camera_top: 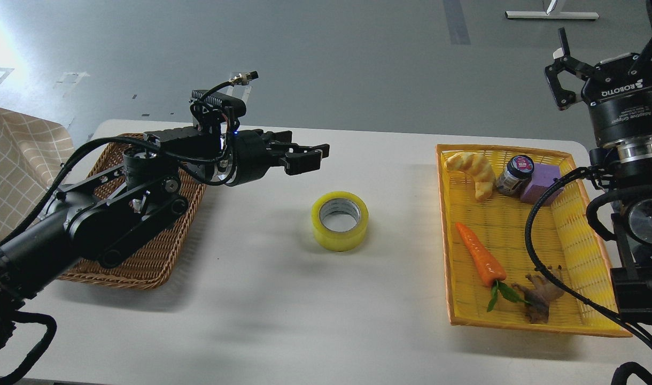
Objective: Place and transfer tape with both arms
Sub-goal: 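Reach the left gripper over the table toward the tape roll, then grasp the tape roll with the left gripper and lift it, then carry the tape roll with the left gripper over the wicker basket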
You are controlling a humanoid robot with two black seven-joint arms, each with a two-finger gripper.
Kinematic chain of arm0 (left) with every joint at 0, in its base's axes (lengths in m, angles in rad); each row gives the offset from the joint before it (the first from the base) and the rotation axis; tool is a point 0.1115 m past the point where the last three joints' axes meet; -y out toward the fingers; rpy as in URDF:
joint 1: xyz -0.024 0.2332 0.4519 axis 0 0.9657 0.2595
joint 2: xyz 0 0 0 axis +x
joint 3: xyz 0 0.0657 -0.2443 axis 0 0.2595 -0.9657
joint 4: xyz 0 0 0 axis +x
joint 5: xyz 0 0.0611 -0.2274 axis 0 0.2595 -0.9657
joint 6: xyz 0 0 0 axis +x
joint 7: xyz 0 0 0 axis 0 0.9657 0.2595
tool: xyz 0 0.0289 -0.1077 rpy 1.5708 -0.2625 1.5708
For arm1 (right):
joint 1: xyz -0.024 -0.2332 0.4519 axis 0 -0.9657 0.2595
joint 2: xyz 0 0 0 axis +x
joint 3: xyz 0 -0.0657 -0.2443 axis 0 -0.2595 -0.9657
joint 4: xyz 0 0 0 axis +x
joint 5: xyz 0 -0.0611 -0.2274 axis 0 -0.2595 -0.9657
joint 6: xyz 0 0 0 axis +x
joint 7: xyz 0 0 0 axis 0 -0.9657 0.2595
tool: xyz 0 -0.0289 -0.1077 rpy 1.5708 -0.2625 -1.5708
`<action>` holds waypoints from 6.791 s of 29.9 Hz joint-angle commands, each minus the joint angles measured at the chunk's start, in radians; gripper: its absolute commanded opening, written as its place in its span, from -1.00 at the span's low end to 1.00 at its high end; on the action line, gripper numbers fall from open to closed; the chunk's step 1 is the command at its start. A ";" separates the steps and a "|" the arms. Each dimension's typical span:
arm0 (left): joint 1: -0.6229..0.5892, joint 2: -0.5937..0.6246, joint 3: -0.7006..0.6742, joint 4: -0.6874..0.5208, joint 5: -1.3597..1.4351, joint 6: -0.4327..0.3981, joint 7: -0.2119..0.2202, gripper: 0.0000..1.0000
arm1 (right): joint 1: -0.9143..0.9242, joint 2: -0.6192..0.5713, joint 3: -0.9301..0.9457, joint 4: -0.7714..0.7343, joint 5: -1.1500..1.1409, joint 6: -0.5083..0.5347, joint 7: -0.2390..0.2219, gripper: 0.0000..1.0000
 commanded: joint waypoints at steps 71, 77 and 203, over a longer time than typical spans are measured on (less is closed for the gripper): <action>-0.093 -0.206 0.289 0.196 0.010 -0.020 0.157 0.83 | 0.032 0.003 -0.009 -0.014 -0.017 0.000 0.000 1.00; -0.091 -0.207 0.291 0.213 0.010 -0.020 0.157 0.76 | 0.031 0.006 -0.009 -0.014 -0.017 0.000 0.000 1.00; -0.090 0.509 0.323 0.139 -0.205 -0.034 0.095 -1.00 | -0.003 0.017 -0.024 -0.016 -0.015 0.000 0.000 1.00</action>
